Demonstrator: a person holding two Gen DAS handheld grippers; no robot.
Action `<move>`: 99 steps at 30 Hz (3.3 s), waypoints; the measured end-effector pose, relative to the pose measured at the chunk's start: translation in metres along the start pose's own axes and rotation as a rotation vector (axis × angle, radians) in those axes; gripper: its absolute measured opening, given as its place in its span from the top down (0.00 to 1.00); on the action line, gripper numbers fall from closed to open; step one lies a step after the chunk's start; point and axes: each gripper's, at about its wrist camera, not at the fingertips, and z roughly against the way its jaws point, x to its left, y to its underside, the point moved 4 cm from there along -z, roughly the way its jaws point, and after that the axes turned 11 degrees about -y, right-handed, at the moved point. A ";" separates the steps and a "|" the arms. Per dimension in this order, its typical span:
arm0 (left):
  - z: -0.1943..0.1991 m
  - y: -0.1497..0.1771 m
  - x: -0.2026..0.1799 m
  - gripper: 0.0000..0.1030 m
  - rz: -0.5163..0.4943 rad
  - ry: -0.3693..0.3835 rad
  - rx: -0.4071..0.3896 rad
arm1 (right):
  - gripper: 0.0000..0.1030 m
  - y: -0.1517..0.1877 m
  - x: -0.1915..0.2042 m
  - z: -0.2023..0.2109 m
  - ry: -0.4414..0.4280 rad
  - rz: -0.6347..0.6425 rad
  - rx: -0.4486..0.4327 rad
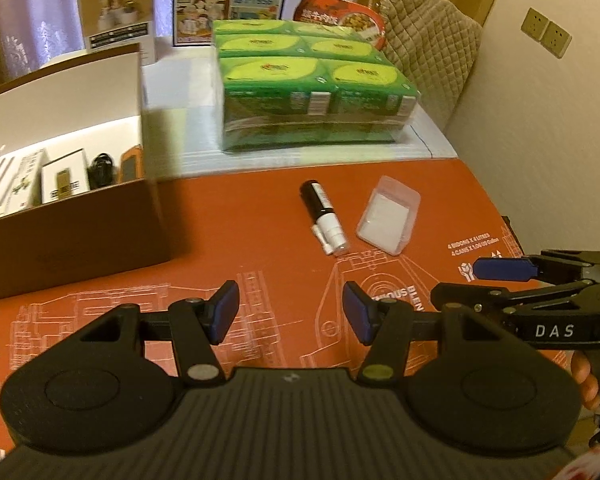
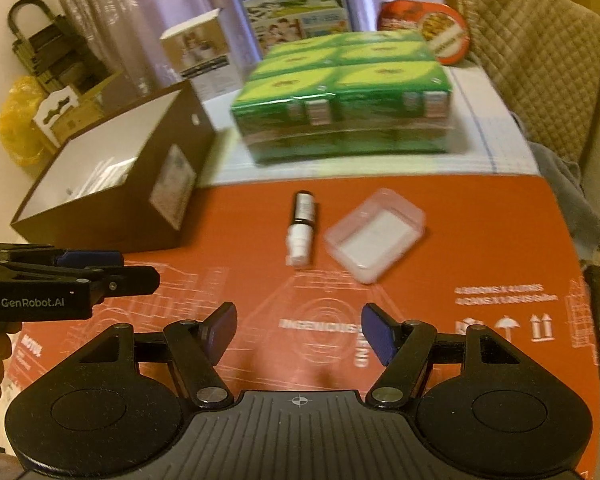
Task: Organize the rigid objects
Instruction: 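Move both grippers back from the brown box toward the bottle and clear box, then lower the left gripper onto the small white-capped dark bottle and close it, then lower the right gripper onto the clear plastic box and close it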
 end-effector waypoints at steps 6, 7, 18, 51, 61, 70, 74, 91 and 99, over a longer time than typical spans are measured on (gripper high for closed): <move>-0.017 -0.004 -0.020 0.48 -0.011 -0.014 0.023 | 0.36 0.000 -0.025 0.002 0.018 -0.028 0.008; -0.021 -0.005 -0.022 0.48 -0.012 -0.018 0.027 | 0.36 -0.001 -0.028 0.002 0.021 -0.031 0.009; -0.064 -0.020 -0.035 0.48 -0.035 -0.061 0.073 | 0.36 -0.011 -0.050 -0.037 0.074 0.001 0.043; -0.145 -0.057 -0.062 0.64 -0.078 -0.012 0.090 | 0.36 -0.033 -0.107 -0.051 0.122 -0.052 -0.001; -0.152 -0.057 -0.055 0.81 -0.093 -0.024 0.062 | 0.36 -0.052 -0.085 -0.069 0.122 0.207 -0.010; -0.142 -0.041 -0.022 0.81 -0.036 -0.069 0.076 | 0.36 -0.068 -0.080 -0.090 0.089 0.384 0.027; -0.134 -0.032 -0.007 0.81 -0.008 -0.080 0.088 | 0.36 -0.083 -0.092 -0.098 0.036 0.306 0.029; -0.131 -0.026 0.000 0.81 0.005 -0.094 0.108 | 0.36 -0.060 -0.075 -0.112 0.008 0.191 0.100; -0.132 -0.026 -0.005 0.81 -0.028 -0.116 0.097 | 0.48 -0.056 -0.073 -0.118 0.075 0.163 0.101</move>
